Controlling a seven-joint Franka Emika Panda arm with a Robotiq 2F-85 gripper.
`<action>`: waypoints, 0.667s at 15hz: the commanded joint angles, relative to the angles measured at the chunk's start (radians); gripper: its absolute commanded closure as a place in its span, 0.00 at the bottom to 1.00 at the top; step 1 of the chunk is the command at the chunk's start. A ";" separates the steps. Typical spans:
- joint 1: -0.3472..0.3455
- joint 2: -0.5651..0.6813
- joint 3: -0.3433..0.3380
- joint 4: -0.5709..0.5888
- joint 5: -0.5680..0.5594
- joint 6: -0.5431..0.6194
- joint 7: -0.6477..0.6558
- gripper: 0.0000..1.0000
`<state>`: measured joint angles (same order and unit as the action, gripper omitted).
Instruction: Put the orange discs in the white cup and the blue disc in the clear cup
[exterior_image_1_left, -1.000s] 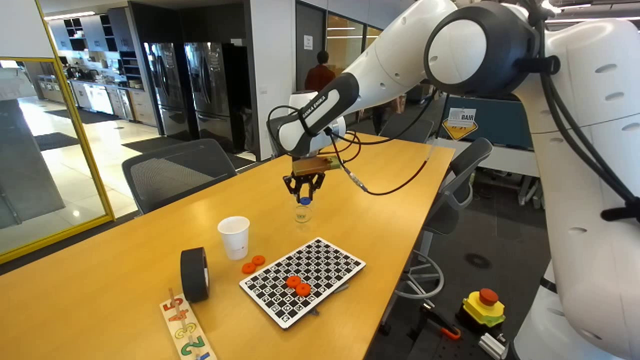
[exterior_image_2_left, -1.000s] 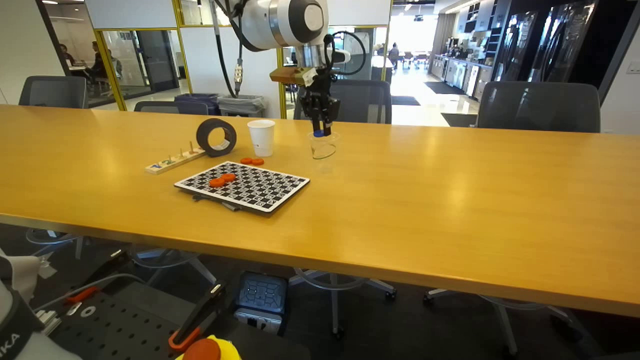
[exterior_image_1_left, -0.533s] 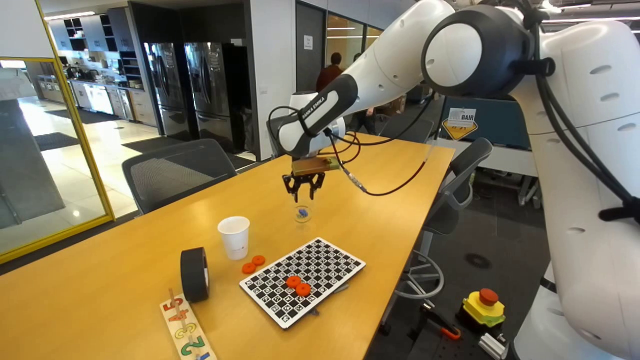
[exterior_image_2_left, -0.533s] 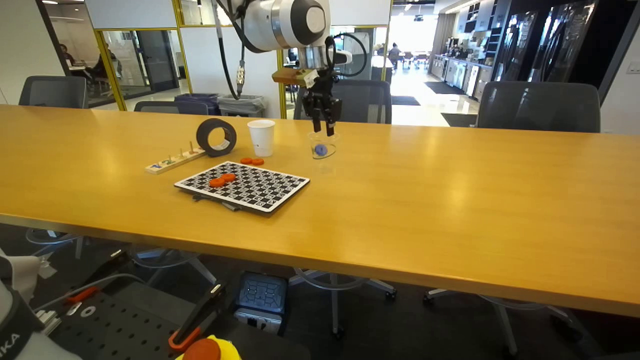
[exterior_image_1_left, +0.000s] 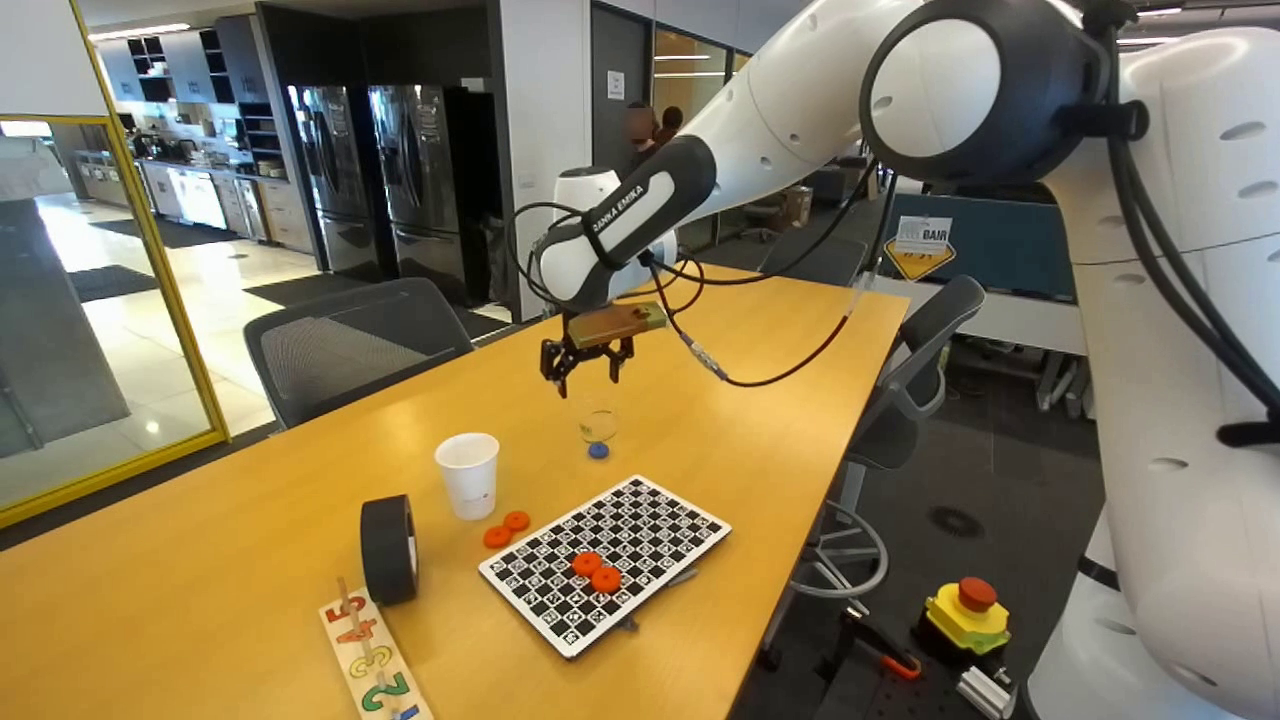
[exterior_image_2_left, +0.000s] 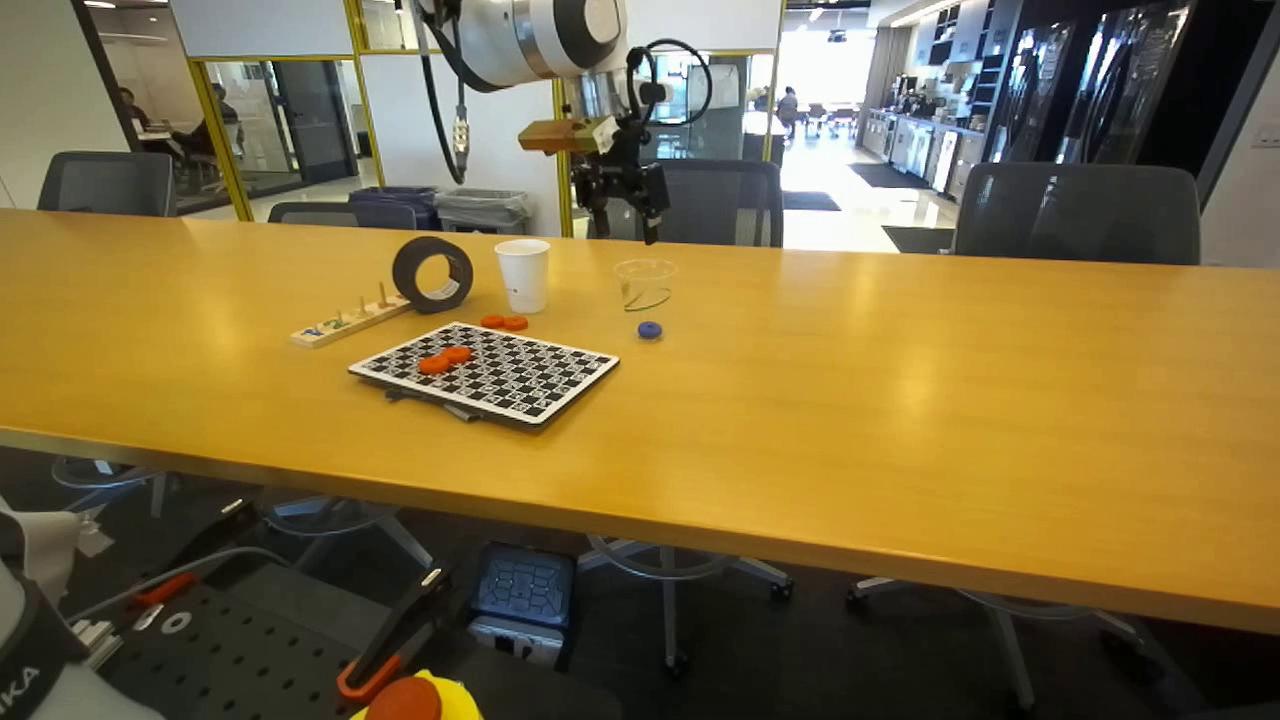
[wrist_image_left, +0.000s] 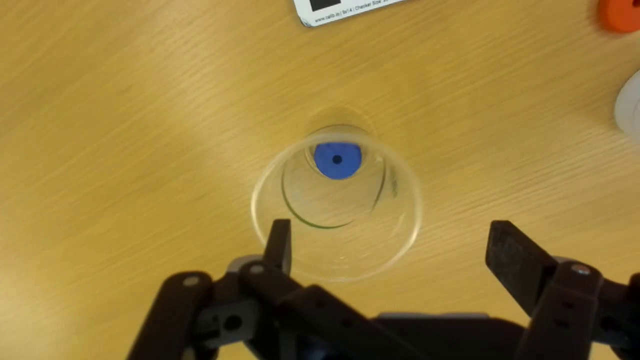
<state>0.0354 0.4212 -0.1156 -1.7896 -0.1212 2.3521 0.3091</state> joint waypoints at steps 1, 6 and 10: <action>0.028 -0.092 0.040 -0.092 -0.052 0.021 -0.106 0.00; 0.025 -0.111 0.128 -0.167 -0.022 0.053 -0.314 0.00; 0.008 -0.077 0.181 -0.197 -0.007 0.104 -0.510 0.00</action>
<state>0.0692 0.3431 0.0284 -1.9539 -0.1473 2.4048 -0.0570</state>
